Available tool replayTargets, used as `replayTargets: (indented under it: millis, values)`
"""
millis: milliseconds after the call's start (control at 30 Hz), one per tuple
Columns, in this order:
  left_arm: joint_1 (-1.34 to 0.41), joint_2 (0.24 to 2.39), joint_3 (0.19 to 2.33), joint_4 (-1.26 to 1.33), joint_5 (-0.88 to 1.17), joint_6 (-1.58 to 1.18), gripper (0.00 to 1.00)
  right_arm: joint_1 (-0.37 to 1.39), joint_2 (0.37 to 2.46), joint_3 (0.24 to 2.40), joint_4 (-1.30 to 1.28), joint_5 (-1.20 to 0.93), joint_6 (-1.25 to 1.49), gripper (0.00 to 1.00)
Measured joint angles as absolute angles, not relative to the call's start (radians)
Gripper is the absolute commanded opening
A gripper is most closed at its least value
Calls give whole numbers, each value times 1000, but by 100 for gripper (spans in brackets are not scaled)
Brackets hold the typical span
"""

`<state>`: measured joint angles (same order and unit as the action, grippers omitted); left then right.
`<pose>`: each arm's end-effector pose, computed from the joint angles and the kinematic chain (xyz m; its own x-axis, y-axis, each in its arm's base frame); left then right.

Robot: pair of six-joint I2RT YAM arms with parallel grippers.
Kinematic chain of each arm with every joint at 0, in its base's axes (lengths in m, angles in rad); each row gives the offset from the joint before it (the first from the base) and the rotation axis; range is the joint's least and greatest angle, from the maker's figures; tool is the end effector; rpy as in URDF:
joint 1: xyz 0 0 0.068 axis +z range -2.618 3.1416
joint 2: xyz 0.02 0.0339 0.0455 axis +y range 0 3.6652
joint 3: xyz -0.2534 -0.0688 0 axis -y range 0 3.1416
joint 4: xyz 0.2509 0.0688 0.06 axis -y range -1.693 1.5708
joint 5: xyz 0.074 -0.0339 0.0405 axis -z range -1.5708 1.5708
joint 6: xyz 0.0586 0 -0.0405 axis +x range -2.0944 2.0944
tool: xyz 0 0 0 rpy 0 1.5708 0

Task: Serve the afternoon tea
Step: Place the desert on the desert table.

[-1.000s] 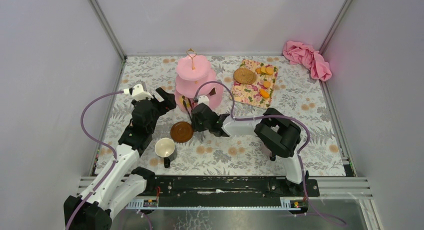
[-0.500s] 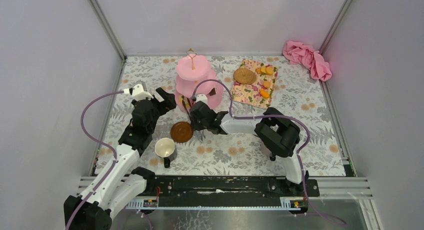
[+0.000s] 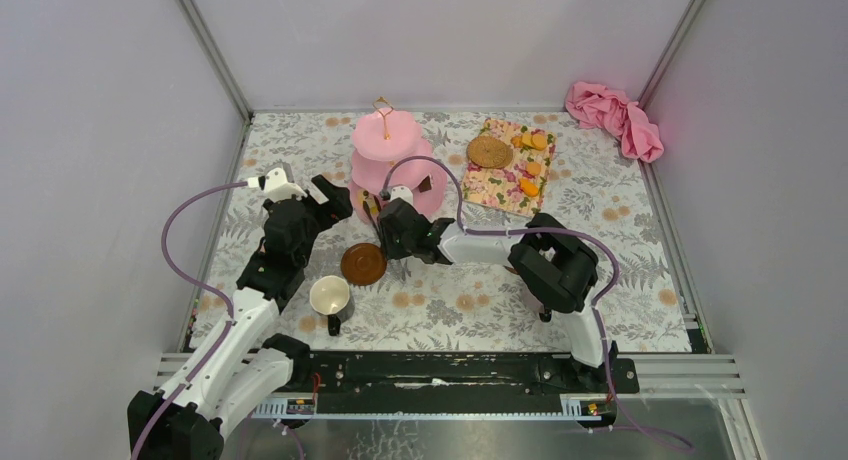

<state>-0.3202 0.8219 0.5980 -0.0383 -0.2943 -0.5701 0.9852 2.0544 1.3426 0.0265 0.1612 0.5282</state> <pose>0.2247 -0.0566 0.2682 -0.2262 -0.4692 -0.8537 -0.1031 0.8830 -0.4580 0.2671 0.3857 0.1359 -0.6821 -0.1284 -0.7199 -0.4749 0.8265 0.3025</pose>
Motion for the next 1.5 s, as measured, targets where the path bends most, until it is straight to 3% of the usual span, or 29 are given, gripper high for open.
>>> replayTargets:
  millis: [600,767,1033,1500]
  values:
    - [-320,822,598,-38,-294,-570,100,971,2089,1394,-19,119,524,40]
    - [-320,822,598,-38,-294,-570,100,965,2099,1409,-27,110,521,31]
    - [-320,822,598,-38,-294,-570,100,952,2111,1436,-46,103,522,0]
    - [-320,812,598,-38,-294,-571,100,950,2097,1422,-62,114,553,0]
